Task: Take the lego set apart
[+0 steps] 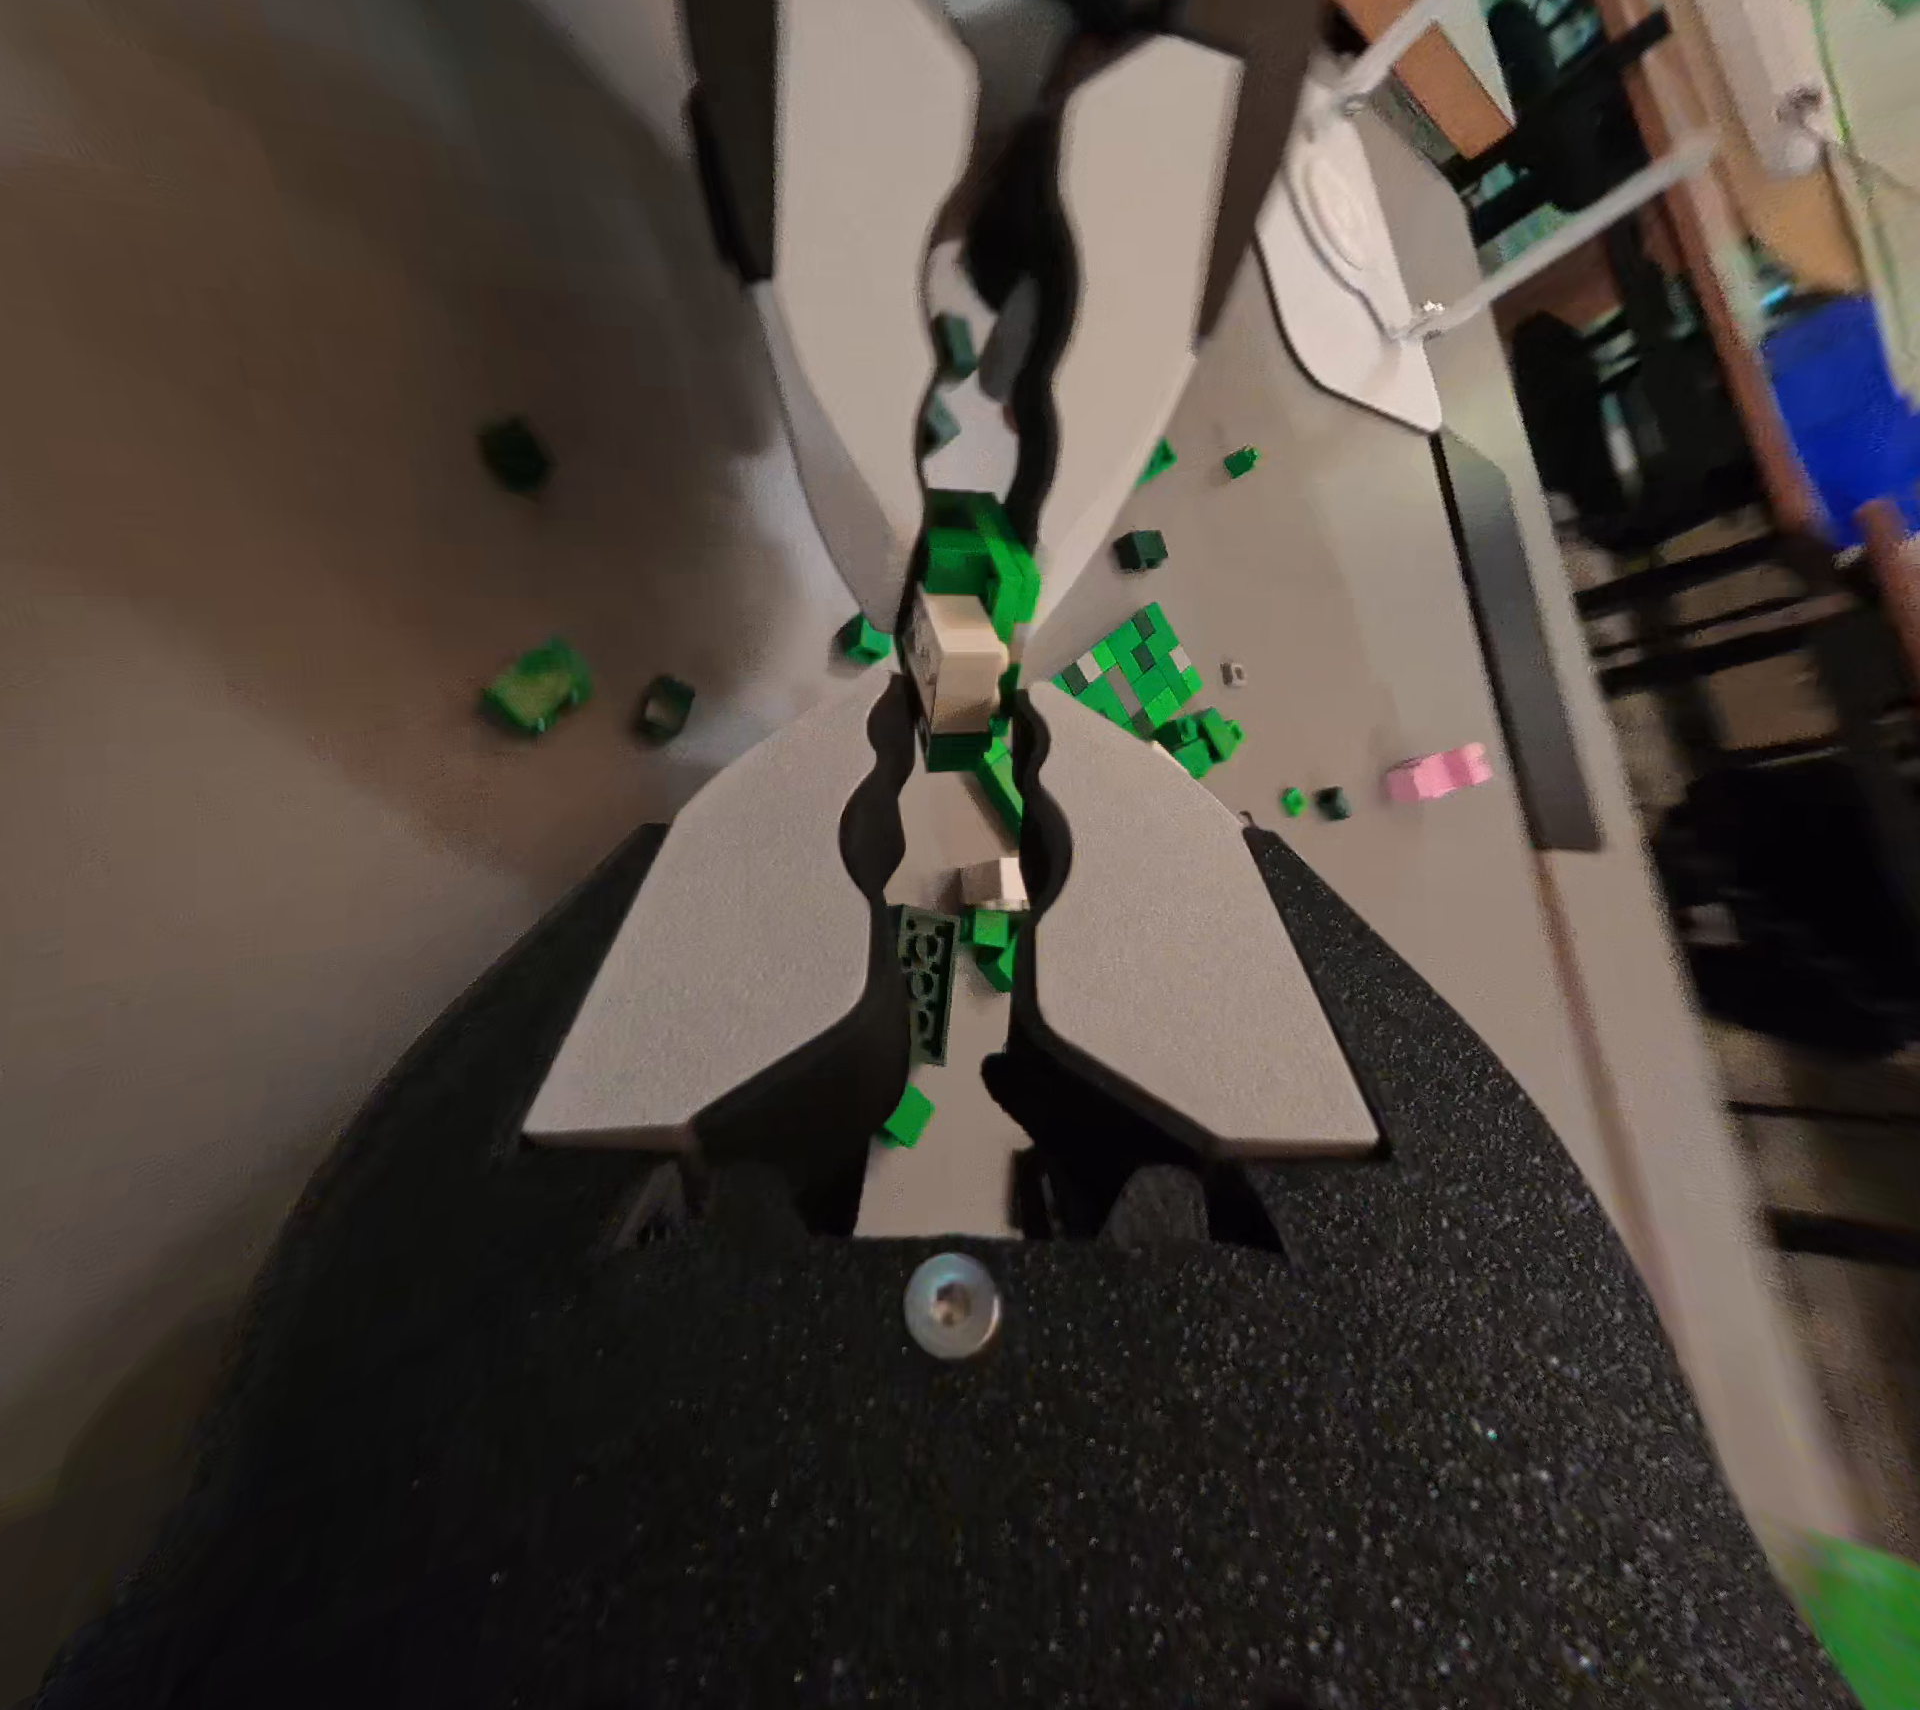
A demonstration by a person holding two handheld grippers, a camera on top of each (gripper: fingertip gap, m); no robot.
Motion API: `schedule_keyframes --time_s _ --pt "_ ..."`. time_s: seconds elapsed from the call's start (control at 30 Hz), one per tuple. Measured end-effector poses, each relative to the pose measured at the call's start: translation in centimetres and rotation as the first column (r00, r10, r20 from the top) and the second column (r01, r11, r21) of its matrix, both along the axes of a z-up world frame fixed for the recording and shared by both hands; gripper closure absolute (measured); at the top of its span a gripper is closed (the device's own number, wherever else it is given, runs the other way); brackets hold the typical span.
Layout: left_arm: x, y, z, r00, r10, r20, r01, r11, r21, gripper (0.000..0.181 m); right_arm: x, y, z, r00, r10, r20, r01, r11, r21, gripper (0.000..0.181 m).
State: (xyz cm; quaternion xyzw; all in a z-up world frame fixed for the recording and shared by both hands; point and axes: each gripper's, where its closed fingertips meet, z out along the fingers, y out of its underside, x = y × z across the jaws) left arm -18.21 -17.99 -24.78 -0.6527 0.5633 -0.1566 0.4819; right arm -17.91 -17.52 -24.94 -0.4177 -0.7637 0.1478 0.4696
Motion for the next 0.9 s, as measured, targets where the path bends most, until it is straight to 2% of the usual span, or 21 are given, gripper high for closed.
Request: schedule_keyframes --time_s 0.03,0.17,0.23,0.27,0.4,0.57,0.73,0.9 --pt "0.0 0.2 0.6 0.999 0.013 0.041 -0.013 1.000 -0.003 0.164 0.0 0.2 0.6 0.999 -0.023 -0.045 0.019 0.995 -0.097 0.164" --pt "0.6 -0.1 3.6 0.953 -0.016 0.302 0.030 0.999 -0.041 0.164 0.0 0.3 2.8 0.978 -0.071 -0.196 -0.023 0.898 -0.439 0.150" --pt "1.0 -0.2 4.5 0.921 -0.026 0.389 0.053 0.997 -0.058 0.164 0.0 -0.2 3.6 0.969 -0.052 -0.243 -0.092 0.833 -0.546 0.155" --pt "1.1 -0.3 4.8 0.906 -0.028 0.422 0.059 0.996 -0.061 0.164 0.1 -0.6 3.9 0.964 -0.027 -0.264 -0.134 0.809 -0.572 0.163" --pt "1.2 -0.8 5.8 0.855 -0.050 0.517 0.121 0.987 -0.105 0.164 0.2 -1.3 5.0 0.942 -0.001 -0.334 -0.215 0.763 -0.609 0.164" --pt "1.4 -1.2 6.2 0.830 -0.074 0.552 0.168 0.978 -0.121 0.164 0.4 -1.9 6.0 0.919 0.028 -0.394 -0.292 0.718 -0.631 0.164" --pt "1.7 -3.0 5.9 0.818 -0.164 0.551 0.294 0.943 -0.156 0.164 0.9 -3.7 5.7 0.913 0.162 -0.374 -0.356 0.764 -0.538 0.164" --pt "1.8 -3.7 4.4 0.864 -0.204 0.460 0.318 0.929 -0.187 0.164 1.3 -4.3 3.8 0.928 0.259 -0.267 -0.351 0.849 -0.396 0.163"
